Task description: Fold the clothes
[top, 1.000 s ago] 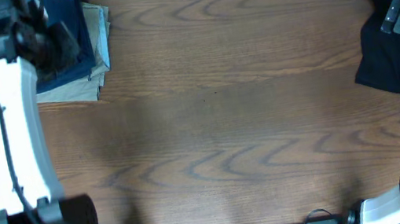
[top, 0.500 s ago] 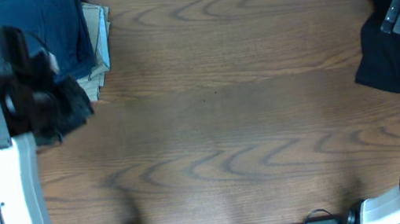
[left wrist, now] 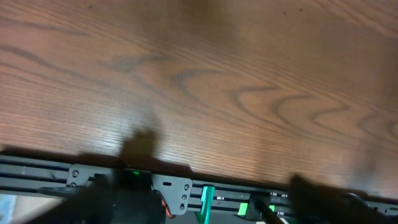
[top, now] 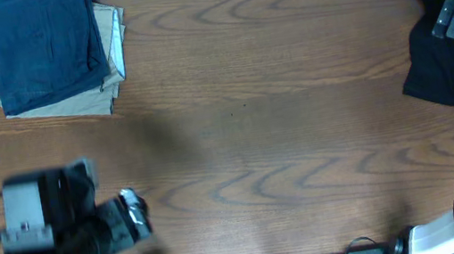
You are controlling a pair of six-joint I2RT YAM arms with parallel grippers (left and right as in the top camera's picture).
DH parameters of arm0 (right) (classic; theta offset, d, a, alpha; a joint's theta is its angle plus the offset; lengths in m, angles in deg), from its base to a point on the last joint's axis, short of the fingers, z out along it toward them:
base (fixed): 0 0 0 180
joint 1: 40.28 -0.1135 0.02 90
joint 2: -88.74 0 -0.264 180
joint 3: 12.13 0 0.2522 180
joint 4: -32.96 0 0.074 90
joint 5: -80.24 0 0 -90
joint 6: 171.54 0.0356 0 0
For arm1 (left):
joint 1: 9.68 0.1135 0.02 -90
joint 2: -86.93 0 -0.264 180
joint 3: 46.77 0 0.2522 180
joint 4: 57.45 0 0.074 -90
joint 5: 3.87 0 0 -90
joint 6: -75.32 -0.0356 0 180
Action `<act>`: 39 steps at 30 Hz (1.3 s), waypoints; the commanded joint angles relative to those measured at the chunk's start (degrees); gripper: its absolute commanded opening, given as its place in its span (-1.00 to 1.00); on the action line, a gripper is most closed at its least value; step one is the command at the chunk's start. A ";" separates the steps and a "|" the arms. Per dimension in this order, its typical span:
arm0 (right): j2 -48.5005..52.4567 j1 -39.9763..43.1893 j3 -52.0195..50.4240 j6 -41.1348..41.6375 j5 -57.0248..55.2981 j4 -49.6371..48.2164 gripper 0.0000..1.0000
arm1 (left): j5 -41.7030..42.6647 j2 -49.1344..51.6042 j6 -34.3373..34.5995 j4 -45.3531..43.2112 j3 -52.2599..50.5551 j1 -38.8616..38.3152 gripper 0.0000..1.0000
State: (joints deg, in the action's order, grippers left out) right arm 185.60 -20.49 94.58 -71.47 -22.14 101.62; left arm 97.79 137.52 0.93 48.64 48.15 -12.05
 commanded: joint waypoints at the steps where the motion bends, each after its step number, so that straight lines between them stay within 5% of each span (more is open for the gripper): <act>1: -0.33 0.07 0.70 0.61 -0.22 0.04 0.99 | -0.28 -3.21 1.16 4.44 -1.55 -0.24 0.95; 18: -0.33 0.07 0.70 0.61 -0.22 0.04 0.99 | -0.26 -6.10 2.60 1.99 -1.97 -0.28 0.96; 25: -0.33 0.07 0.70 0.61 -0.22 0.04 0.98 | -0.28 -13.07 2.67 -12.31 -11.56 -0.28 0.96; 34: -0.33 0.07 0.70 0.61 -0.22 0.04 0.97 | -0.28 -34.80 2.71 -39.39 -37.35 0.42 0.96; 39: -0.33 0.07 0.70 0.61 -0.22 0.04 0.99 | -0.79 -41.88 2.67 -40.24 -44.54 0.48 0.96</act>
State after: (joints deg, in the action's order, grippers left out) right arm 185.60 -20.49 94.58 -71.47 -22.14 101.66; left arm 97.75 97.70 3.51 8.82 5.79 -11.94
